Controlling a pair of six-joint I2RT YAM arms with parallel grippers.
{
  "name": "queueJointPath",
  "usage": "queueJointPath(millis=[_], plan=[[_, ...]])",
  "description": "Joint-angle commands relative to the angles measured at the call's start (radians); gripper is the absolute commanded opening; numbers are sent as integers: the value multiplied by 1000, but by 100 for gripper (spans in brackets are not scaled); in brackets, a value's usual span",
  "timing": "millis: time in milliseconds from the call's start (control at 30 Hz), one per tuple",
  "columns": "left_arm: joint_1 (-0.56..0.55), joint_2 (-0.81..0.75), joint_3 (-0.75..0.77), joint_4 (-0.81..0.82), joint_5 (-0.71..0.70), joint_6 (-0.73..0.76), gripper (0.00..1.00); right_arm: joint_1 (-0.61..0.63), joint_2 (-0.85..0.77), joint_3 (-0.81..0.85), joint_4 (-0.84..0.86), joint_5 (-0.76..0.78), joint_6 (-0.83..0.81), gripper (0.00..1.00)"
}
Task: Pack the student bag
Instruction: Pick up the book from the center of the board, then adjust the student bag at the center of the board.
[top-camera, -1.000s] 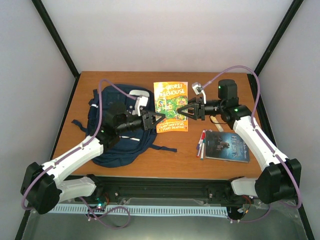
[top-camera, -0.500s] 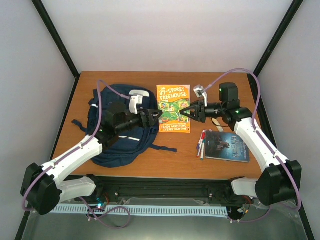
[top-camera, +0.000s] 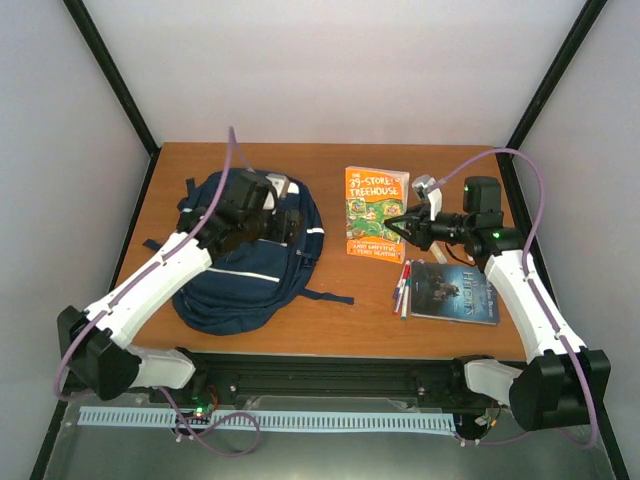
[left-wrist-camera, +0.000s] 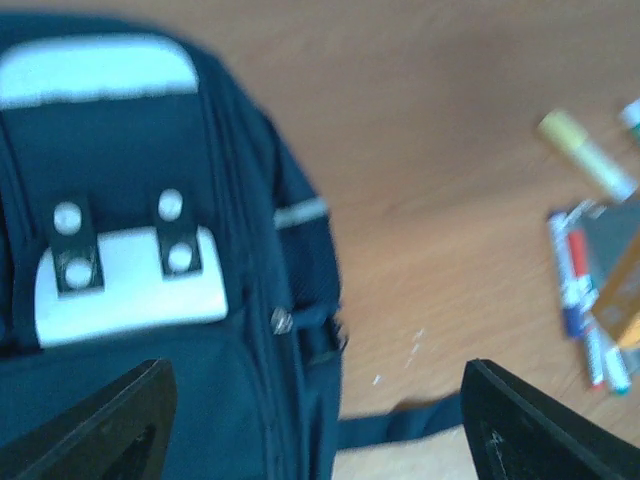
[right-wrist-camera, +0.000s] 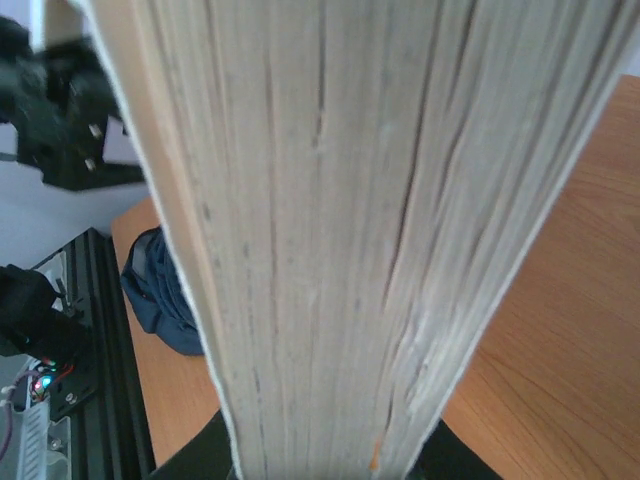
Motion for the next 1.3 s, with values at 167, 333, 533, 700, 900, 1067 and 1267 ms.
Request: queueJointPath(millis=[167, 333, 533, 700, 900, 1067, 1267], plan=[[-7, 113, -23, -270, -120, 104, 66, -31, -53, -10, 31, 5, -58, 3], [-82, 176, -44, -302, -230, 80, 72, -35, -61, -21, 45, -1, -52, 3], [-162, 254, -63, -343, -411, 17, 69, -37, -65, -26, 52, -11, -45, 3], [-191, 287, -80, -327, -413, 3, 68, -37, -70, -29, 53, -15, -45, 3], [-252, 365, -78, -339, -498, -12, 67, -37, -75, -32, 57, -17, -41, 3], [-282, 426, -68, -345, -532, -22, 62, -38, -73, -33, 59, -12, -39, 3], [-283, 504, -39, -373, -614, -39, 44, -43, -72, -34, 59, -7, -38, 3]])
